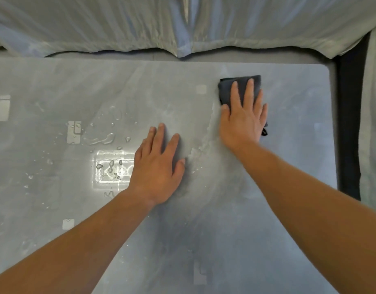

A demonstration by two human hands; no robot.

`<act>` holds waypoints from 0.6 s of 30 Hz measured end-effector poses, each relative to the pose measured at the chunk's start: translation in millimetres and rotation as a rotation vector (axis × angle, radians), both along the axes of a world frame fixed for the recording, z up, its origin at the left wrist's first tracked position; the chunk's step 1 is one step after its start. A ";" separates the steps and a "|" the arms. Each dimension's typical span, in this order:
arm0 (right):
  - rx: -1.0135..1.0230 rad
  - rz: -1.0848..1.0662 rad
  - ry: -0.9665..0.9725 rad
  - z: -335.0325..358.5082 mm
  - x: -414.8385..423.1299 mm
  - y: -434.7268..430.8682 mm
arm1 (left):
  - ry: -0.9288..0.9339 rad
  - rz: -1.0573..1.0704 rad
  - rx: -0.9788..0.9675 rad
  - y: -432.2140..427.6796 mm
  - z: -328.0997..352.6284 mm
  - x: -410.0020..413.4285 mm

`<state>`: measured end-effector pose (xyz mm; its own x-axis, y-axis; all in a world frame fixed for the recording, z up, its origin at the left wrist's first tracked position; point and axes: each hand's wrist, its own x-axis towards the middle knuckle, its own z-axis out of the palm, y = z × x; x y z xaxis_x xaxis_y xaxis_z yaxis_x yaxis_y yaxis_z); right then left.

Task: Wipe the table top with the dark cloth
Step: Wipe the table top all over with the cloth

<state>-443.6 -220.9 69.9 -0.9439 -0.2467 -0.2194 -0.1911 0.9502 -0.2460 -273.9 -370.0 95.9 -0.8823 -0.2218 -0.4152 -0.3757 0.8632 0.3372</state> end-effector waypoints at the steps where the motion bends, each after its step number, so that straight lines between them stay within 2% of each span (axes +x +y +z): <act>1: -0.001 0.087 0.007 0.0 16.1 -4.7 | 0.012 0.009 0.012 -1.4 0.1 0.4; 3: 0.017 0.332 0.016 1.6 39.1 2.0 | 0.026 0.015 0.035 -5.8 0.8 0.6; 5: 0.006 0.436 -0.011 4.0 24.7 11.1 | 0.024 0.007 0.055 -10.6 1.8 1.5; 10: 0.014 0.094 0.006 -0.3 -51.1 -23.1 | 0.053 -0.035 0.071 -20.8 -0.9 5.1; 12: 0.042 0.087 0.039 -1.6 -43.2 -44.9 | 0.071 -0.038 0.072 -22.3 -2.6 6.3; 16: 0.062 0.481 0.050 0.3 -7.4 -44.1 | 0.076 -0.027 0.077 -20.3 -1.3 5.0; 18: 0.058 0.524 0.038 1.9 -21.6 -39.0 | 0.075 -0.027 0.084 -21.5 -0.8 4.8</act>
